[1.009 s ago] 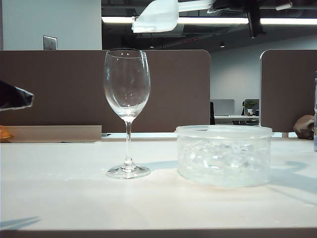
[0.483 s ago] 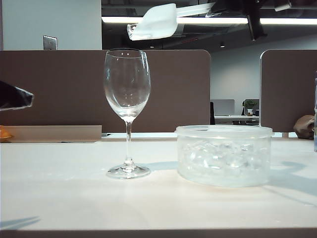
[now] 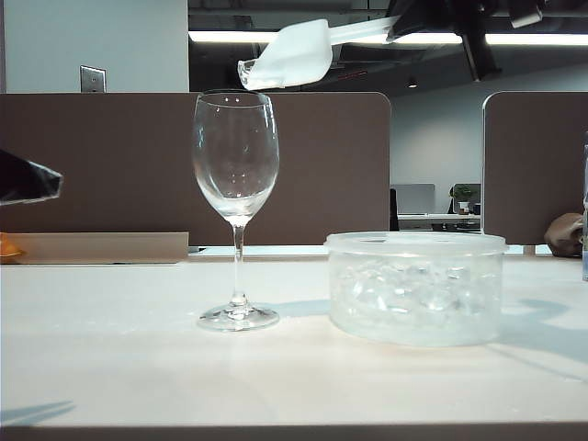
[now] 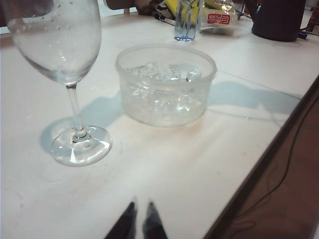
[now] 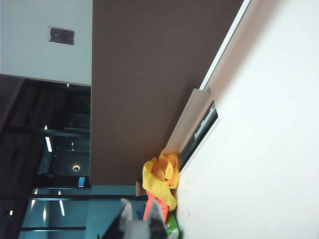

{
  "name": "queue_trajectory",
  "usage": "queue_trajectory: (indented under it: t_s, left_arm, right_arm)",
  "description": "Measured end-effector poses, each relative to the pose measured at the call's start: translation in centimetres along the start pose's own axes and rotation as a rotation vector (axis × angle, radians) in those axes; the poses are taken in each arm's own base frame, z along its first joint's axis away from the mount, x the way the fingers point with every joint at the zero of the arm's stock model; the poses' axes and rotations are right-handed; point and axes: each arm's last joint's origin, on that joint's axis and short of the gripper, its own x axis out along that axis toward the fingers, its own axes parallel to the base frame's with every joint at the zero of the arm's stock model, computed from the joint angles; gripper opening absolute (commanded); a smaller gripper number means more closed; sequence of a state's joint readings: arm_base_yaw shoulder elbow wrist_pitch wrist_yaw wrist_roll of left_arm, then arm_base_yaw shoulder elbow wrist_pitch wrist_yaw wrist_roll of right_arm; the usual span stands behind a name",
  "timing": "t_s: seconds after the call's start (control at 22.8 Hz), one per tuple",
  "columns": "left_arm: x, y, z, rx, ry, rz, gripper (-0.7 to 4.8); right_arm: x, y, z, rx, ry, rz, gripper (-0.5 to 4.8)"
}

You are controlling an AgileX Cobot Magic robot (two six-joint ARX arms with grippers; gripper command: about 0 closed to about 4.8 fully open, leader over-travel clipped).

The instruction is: Pick up an ice shovel filled with ice cubes and pour the ice from the shovel into the glass.

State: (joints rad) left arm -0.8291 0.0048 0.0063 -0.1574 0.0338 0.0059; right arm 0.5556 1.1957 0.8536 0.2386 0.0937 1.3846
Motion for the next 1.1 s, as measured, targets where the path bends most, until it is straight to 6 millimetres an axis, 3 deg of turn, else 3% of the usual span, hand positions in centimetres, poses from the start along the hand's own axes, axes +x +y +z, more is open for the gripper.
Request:
queue_trajectory:
  t_s: [0.39, 1.1]
  left_arm:
    - [0.0, 0.0, 0.0, 0.000, 0.000, 0.000, 0.29]
    - [0.0, 0.0, 0.0, 0.000, 0.000, 0.000, 0.29]
  right_arm:
    - [0.0, 1.1, 0.2, -0.062, 0.004, -0.018, -0.06]
    - [0.0, 1.1, 0.2, -0.099, 0.008, -0.025, -0.06]
